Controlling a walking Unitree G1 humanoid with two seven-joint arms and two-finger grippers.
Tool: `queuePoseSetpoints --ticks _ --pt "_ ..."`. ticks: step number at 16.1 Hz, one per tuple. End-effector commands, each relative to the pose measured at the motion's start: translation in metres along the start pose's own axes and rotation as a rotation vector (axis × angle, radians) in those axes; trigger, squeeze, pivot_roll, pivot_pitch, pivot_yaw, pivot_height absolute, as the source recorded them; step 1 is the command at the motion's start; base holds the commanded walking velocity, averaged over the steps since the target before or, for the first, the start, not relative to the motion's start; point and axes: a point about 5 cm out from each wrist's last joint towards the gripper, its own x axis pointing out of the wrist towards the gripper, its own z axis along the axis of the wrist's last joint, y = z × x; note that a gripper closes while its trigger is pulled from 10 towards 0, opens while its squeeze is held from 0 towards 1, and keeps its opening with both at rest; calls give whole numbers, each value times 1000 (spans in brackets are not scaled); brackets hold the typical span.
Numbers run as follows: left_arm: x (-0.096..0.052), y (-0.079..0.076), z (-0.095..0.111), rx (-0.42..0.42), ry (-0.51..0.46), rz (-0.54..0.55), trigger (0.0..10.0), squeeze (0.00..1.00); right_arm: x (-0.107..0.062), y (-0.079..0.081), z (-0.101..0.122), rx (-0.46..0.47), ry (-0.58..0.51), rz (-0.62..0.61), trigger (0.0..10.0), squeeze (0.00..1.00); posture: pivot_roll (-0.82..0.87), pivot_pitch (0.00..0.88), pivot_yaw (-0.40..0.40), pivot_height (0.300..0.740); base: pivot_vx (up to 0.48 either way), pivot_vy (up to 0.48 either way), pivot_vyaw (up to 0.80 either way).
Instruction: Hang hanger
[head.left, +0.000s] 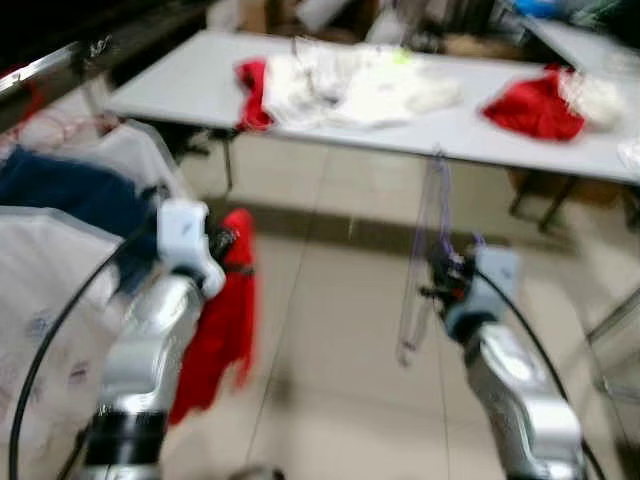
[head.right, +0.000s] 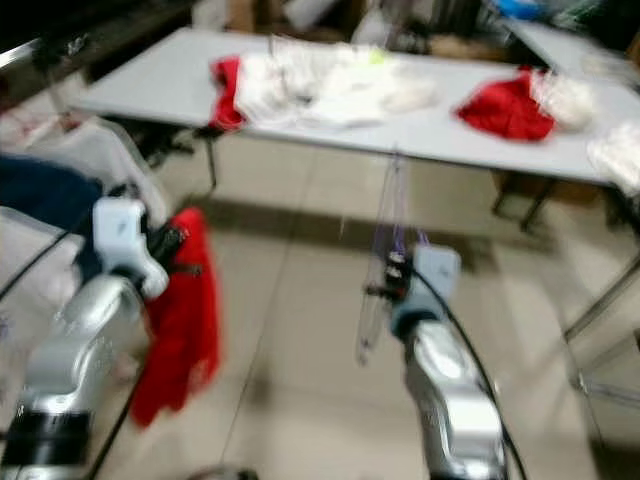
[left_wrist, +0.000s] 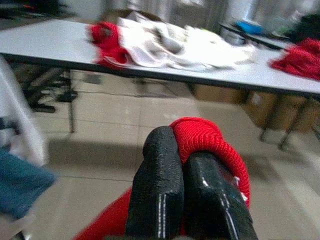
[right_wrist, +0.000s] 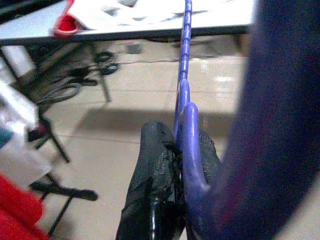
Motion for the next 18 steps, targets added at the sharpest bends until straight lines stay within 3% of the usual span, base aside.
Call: queuePoseSetpoints --ticks 1,8,13,18 --pt "-1 1 -1 3 12 0 10000 0 -1 1 0 -1 -5 5 10000 0 -88 21 9 740 379 0 0" --pt "4 -5 0 5 9 -26 10000 0 -1 -3 3 -21 -19 0 10000 0 -102 0 16 740 406 0 0" --pt "-1 -12 1 6 10 -59 10000 0 -1 -10 10 -68 -32 11 10000 0 -94 14 6 740 413 0 0" --pt "5 -16 2 -3 -2 -72 10000 0 -2 -16 20 -126 -55 48 10000 0 -115 0 20 740 418 0 -640"
